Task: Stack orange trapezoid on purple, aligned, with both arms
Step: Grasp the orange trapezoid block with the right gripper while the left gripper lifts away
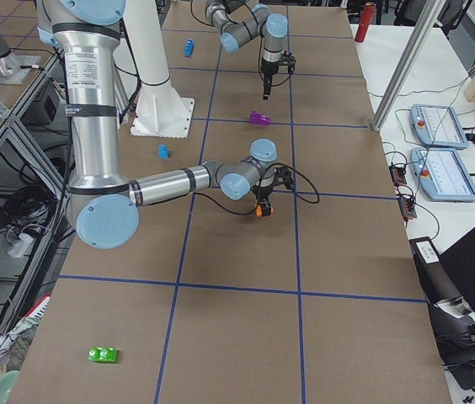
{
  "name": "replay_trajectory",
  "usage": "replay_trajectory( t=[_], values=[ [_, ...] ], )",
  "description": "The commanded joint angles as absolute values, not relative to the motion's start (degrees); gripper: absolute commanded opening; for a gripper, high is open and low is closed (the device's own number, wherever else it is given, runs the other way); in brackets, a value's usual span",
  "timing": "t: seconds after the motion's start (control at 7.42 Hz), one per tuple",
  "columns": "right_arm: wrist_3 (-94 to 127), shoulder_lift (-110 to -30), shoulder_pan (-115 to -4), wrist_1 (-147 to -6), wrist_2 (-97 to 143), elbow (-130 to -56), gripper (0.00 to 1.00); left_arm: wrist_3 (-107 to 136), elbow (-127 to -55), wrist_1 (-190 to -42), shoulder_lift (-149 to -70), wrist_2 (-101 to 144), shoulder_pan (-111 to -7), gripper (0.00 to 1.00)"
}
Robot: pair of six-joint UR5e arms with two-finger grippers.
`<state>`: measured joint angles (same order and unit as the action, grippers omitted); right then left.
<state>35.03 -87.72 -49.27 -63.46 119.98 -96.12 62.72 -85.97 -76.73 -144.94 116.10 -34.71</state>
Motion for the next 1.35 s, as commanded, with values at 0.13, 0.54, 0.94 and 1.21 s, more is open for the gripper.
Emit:
replay_trajectory(
  t=[0.13, 0.54, 0.94, 1.21],
  values=[
    [34.98, -87.98, -49.22, -63.46, 119.97, -95.98, 0.3, 62.84, -86.13, -76.73, -144.93, 116.1, -34.72, 1.0],
    [36.82, -87.28, -49.22, -64.33, 121.02, -98.16, 0.0, 62.32, -89.98, -76.73, -141.18, 116.1, -35.15, 1.0],
    [47.59, -81.77, -48.78, -70.01, 121.11, -102.55, 0.0, 56.73, -98.4, -76.64, -132.06, 116.19, -37.78, 1.0],
    [56.64, -74.14, -43.36, -75.74, 119.02, -104.94, 0.0, 50.57, -104.91, -76.73, -124.05, 116.28, -39.89, 1.0]
  ],
)
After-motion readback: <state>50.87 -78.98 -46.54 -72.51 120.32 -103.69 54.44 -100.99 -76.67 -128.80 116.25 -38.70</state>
